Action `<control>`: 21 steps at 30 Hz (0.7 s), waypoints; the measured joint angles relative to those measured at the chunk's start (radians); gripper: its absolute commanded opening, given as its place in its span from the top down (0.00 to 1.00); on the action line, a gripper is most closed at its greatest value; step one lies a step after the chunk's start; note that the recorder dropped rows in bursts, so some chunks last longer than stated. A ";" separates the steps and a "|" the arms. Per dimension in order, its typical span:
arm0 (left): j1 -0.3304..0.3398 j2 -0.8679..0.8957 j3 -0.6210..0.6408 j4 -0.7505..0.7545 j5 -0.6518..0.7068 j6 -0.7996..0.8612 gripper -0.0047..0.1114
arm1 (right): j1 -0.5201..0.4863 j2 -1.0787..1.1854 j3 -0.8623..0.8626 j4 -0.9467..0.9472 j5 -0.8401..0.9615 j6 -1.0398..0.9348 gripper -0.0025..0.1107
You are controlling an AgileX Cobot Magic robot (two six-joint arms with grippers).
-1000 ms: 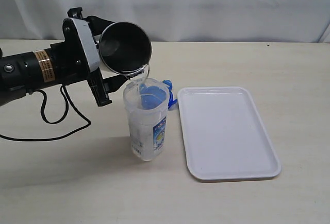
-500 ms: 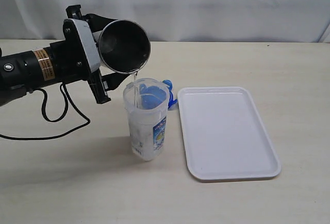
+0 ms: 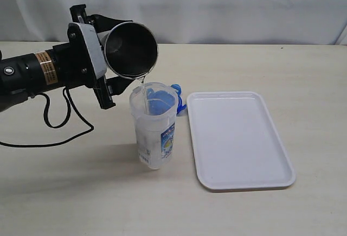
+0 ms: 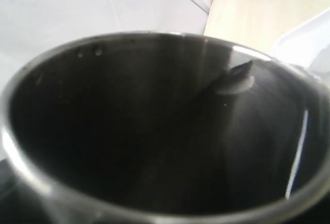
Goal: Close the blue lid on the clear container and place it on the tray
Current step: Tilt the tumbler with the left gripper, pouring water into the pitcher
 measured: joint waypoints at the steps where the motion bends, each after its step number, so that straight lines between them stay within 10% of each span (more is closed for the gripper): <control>1: 0.000 0.000 0.000 0.000 0.000 0.000 0.96 | 0.000 0.000 0.000 0.000 0.000 0.000 0.94; 21: 0.000 0.000 0.000 -0.004 0.004 0.026 0.96 | 0.000 0.000 0.000 0.000 0.000 0.000 0.94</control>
